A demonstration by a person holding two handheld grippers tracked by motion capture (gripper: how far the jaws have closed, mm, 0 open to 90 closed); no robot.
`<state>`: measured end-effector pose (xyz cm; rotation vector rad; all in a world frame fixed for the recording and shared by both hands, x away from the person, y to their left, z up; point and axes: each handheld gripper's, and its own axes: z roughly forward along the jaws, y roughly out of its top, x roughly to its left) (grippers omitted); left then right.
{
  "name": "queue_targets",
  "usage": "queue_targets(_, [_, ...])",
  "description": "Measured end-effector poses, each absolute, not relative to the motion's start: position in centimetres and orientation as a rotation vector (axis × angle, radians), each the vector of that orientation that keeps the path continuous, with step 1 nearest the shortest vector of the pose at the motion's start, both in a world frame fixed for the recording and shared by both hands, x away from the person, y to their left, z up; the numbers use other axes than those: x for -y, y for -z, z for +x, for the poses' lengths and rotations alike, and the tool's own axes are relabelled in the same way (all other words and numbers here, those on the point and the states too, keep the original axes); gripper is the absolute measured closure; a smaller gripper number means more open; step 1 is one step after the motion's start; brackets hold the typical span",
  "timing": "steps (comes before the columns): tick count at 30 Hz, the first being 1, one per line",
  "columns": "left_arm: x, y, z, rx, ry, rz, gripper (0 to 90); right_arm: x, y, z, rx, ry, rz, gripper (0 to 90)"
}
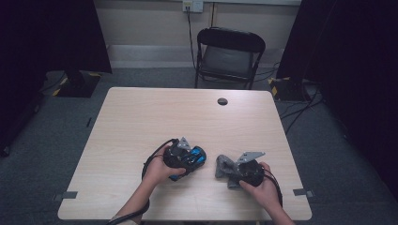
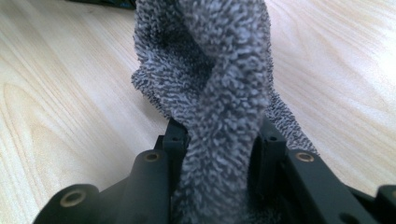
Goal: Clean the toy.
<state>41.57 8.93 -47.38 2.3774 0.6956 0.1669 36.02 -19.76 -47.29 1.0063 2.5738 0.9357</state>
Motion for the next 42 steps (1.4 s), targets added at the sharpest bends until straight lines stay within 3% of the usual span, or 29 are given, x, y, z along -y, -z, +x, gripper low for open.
queue_targets(31, [-8.4,47.2,41.4,-0.669,-0.241,2.352,27.8,19.4,47.2,36.1,-2.571,-0.931,1.003,61.7])
queue_targets(35, [-7.7,47.2,41.8,-0.705,-0.272,2.343,18.7,19.4,47.3,36.1,-2.572,-0.93,1.002,61.8])
queue_targets(42, [-6.9,47.9,42.0,-0.701,-0.217,2.362,17.1,19.4,47.3,36.1,-2.573,-0.928,0.998,62.3])
